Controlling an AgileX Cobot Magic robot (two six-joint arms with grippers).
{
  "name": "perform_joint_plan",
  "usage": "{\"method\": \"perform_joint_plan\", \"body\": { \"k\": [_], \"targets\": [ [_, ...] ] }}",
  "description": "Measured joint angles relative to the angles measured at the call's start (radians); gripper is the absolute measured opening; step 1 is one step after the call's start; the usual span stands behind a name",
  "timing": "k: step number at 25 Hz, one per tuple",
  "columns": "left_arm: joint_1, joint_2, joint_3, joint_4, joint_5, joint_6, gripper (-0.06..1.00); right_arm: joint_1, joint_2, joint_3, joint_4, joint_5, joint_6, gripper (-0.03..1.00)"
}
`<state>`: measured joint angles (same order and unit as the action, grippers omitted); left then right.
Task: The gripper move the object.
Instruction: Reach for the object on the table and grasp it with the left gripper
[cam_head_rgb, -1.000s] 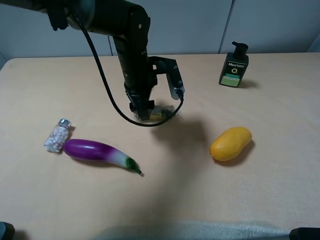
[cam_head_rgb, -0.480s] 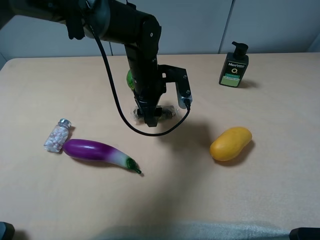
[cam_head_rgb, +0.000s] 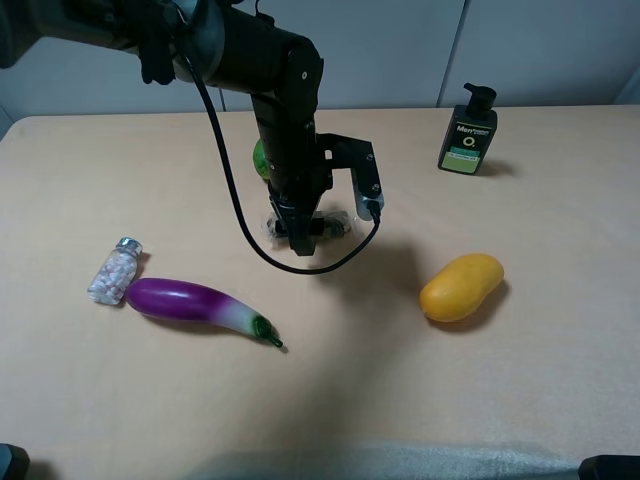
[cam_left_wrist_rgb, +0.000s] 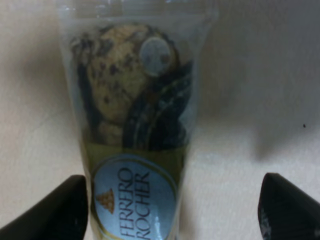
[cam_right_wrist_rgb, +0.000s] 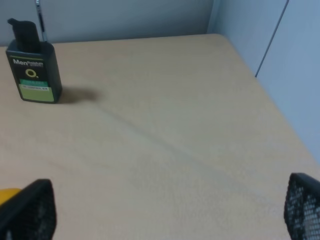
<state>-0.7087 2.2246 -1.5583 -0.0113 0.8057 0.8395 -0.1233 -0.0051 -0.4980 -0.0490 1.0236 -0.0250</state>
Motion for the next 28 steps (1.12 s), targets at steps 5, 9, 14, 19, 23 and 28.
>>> {"method": "perform_joint_plan", "body": {
  "k": [5,9,14,19,23,28],
  "targets": [
    [0.0,0.001,0.0,0.0,-0.002,0.001,0.76,0.0,0.0,0.0,0.0,0.0,0.0,0.69],
    [0.0,0.011,-0.006,0.0,-0.004,0.001,0.76,0.0,0.0,0.0,0.0,0.0,0.0,0.69],
    [0.0,0.036,-0.035,0.0,0.0,0.001,0.76,0.0,0.0,0.0,0.0,0.0,0.0,0.69],
    [0.0,0.044,-0.06,-0.001,0.0,0.001,0.76,0.0,0.0,0.0,0.0,0.0,0.0,0.69],
    [0.0,0.045,-0.06,-0.002,0.0,0.001,0.76,0.0,0.0,0.0,0.0,0.0,0.0,0.69],
    [0.0,0.064,-0.062,-0.002,0.003,0.001,0.76,0.0,0.0,0.0,0.0,0.0,0.0,0.69]
  ]
}}
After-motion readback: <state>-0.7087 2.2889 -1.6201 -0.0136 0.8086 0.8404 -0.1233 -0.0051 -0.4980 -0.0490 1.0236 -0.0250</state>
